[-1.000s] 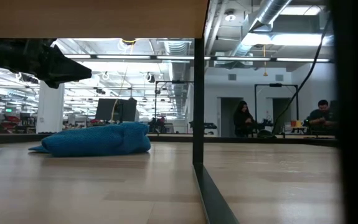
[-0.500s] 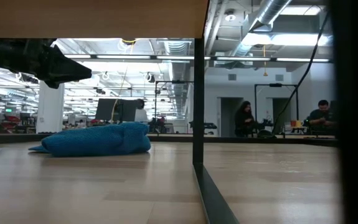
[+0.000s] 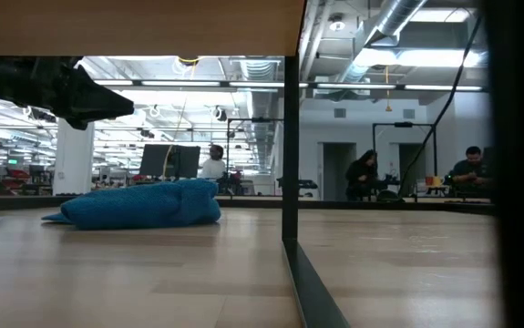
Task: Stack small to large cups/mugs on shelf
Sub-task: Put the light blue cup on the shelf
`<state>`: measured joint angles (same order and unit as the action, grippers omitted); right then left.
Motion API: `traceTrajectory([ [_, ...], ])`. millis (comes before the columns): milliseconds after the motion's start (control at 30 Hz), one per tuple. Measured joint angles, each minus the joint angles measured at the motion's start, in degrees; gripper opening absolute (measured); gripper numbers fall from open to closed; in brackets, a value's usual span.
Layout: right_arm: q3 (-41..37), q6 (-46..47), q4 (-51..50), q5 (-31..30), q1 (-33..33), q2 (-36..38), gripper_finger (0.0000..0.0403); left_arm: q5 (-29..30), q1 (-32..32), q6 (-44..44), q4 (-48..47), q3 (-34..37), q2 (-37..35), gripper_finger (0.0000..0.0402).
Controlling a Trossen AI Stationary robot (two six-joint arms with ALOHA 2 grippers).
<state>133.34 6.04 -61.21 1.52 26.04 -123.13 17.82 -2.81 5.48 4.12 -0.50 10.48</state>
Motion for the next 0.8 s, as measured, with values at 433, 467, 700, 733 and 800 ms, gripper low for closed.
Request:
traceTrajectory([
  [433,0.1,0.0,0.4,-1.8,-1.3,0.3,0.0107,0.0,0.0,0.0,0.0,0.0,0.0,0.0108],
  [467,0.1,-0.1,0.3,-1.8,-1.4,0.3,0.0107,0.0,0.0,0.0,0.0,0.0,0.0,0.0108],
  [700,0.1,-0.5,-0.5,-1.6,-1.2,0.3,0.0107,0.0,0.0,0.0,0.0,0.0,0.0,0.0108],
  [733,0.1,-0.5,-0.5,-1.7,-1.0,0.3,0.0107,0.0,0.0,0.0,0.0,0.0,0.0,0.0108],
  [800,0.1,-0.5,-0.5,-1.6,-0.7,0.3,0.0107,0.0,0.0,0.0,0.0,0.0,0.0,0.0108],
])
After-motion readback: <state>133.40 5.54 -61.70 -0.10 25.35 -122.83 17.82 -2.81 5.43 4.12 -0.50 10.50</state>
